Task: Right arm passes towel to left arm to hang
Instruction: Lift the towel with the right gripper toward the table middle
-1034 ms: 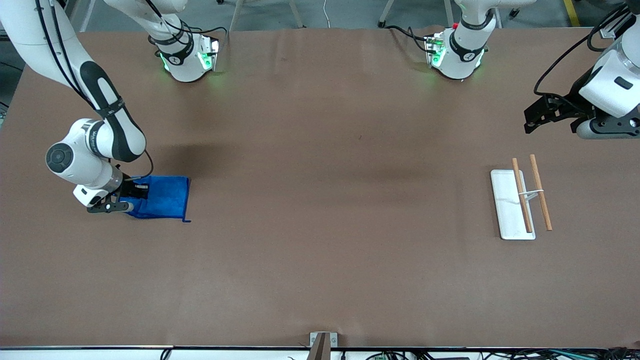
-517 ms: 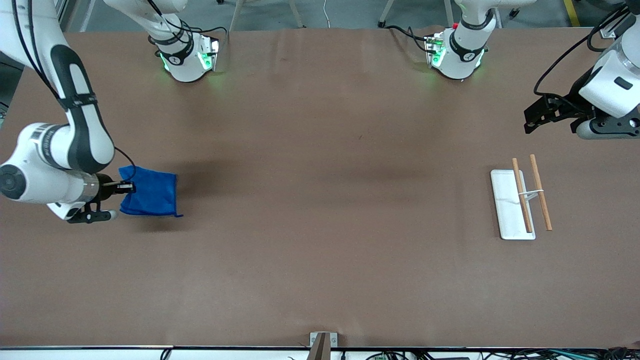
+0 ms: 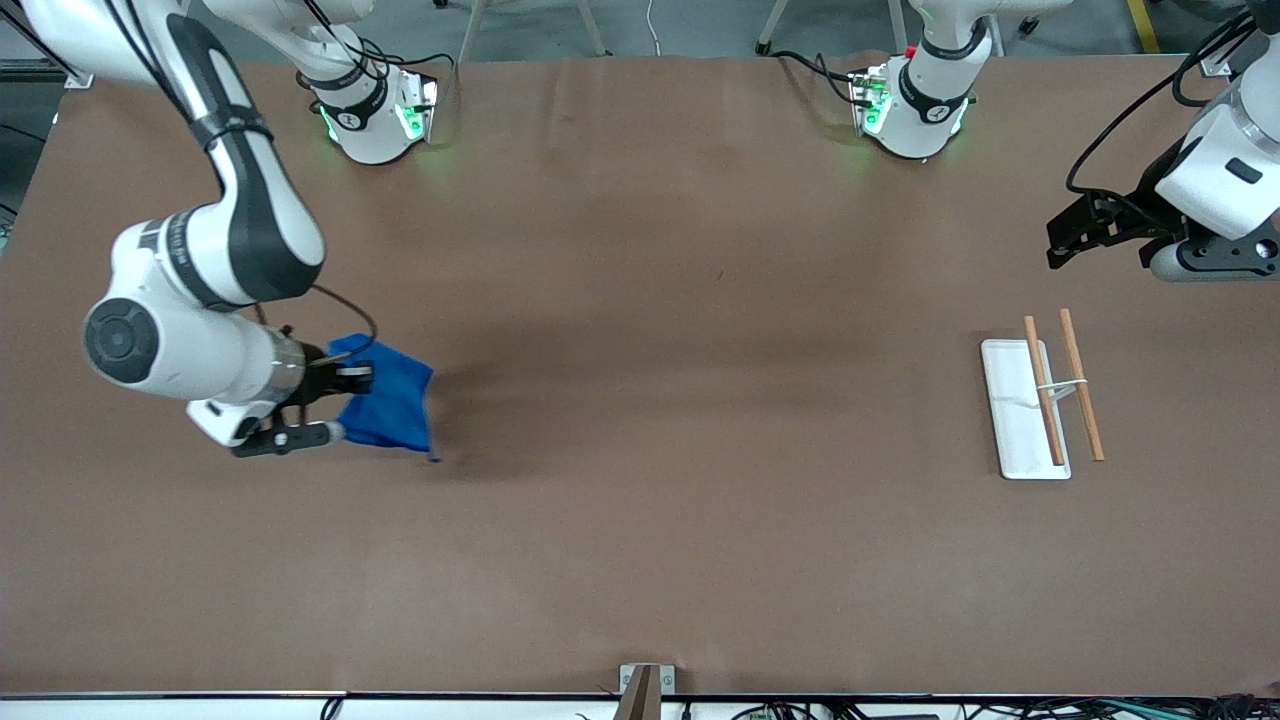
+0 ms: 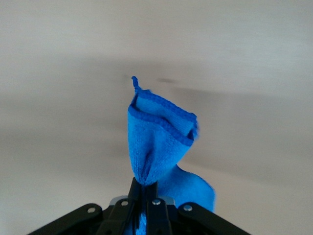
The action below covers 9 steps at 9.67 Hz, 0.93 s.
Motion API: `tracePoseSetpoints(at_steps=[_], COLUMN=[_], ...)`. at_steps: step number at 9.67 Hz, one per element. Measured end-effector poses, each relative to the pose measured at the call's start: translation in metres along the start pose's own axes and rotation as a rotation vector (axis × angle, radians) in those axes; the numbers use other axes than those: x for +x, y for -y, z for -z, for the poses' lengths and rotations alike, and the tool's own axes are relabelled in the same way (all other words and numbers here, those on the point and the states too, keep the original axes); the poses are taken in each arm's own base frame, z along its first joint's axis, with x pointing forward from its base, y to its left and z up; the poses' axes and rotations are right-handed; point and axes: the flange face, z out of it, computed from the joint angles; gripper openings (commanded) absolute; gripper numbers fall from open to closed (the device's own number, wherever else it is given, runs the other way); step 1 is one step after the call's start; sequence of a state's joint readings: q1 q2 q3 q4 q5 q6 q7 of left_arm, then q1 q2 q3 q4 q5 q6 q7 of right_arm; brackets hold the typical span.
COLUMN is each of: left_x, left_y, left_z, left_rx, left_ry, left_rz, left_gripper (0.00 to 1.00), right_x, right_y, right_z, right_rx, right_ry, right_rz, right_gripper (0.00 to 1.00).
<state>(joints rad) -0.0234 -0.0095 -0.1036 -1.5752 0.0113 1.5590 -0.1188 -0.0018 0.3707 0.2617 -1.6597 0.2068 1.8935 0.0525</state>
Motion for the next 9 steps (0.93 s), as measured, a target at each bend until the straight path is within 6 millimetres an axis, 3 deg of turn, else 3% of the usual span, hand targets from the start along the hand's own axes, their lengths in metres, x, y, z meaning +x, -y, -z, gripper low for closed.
tracePoseSetpoints(at_steps=[4, 7, 9], left_x=[0.002, 0.004, 0.005], left_y=[0.000, -0.001, -0.002], left_z=[-0.004, -0.007, -0.010], left_rx=[0.000, 0.000, -0.003], left_ry=[0.007, 0.013, 0.019], left_rz=[0.000, -0.009, -0.064], left_gripper=[1.00, 1.00, 1.00], right_x=[-0.006, -0.031, -0.048], right_y=[0.116, 0.198, 0.239], right_z=[0.005, 0.005, -0.001], right_rx=[0.544, 0.866, 1.035], right_ry=[-0.049, 0.027, 0.061], right_rz=[-0.076, -0.067, -0.025], right_gripper=[0.01, 0.01, 0.00])
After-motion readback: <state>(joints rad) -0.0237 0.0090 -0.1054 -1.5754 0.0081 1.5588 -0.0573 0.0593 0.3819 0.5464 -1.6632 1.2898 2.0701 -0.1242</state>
